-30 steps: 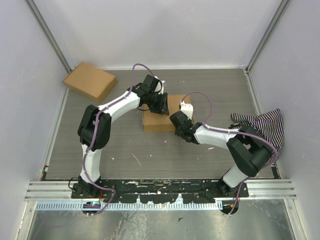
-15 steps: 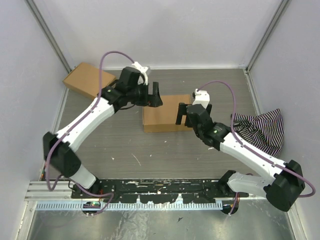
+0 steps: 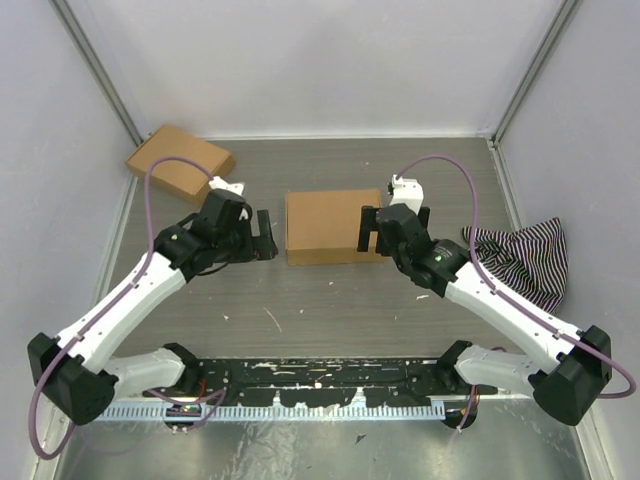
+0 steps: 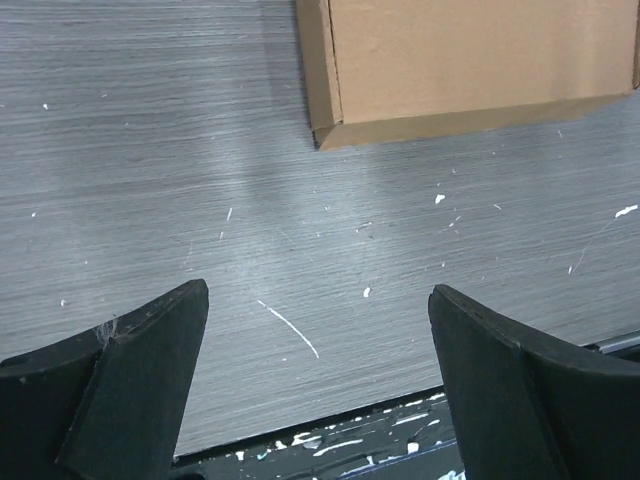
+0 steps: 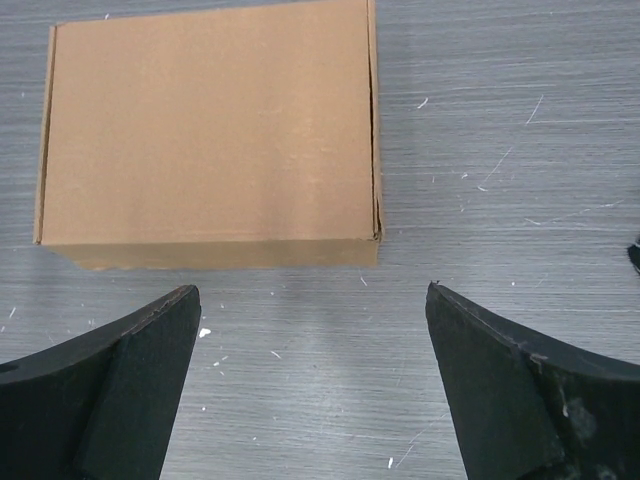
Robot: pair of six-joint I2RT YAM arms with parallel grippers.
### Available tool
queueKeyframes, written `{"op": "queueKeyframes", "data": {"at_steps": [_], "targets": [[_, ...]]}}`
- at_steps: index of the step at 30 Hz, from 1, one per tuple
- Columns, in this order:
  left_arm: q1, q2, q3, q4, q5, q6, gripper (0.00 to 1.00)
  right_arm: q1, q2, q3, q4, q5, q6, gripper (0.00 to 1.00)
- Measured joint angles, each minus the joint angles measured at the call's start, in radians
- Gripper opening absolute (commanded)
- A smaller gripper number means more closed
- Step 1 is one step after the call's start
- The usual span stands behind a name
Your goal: Fold the paper box
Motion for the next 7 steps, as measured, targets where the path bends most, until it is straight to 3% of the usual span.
{"op": "queueKeyframes", "data": {"at_steps": [4, 7], "targets": [[0.0, -0.052, -0.016, -0.006, -0.014, -0.013, 0.98, 0.0, 0.0, 0.0, -0.007, -0.016, 0.006, 0.93], [0.0, -0.079, -0.027, -0.005, -0.024, -0.015, 0.98, 0.0, 0.0, 0.0, -0.006, -0.029, 0.006, 0.97]]}}
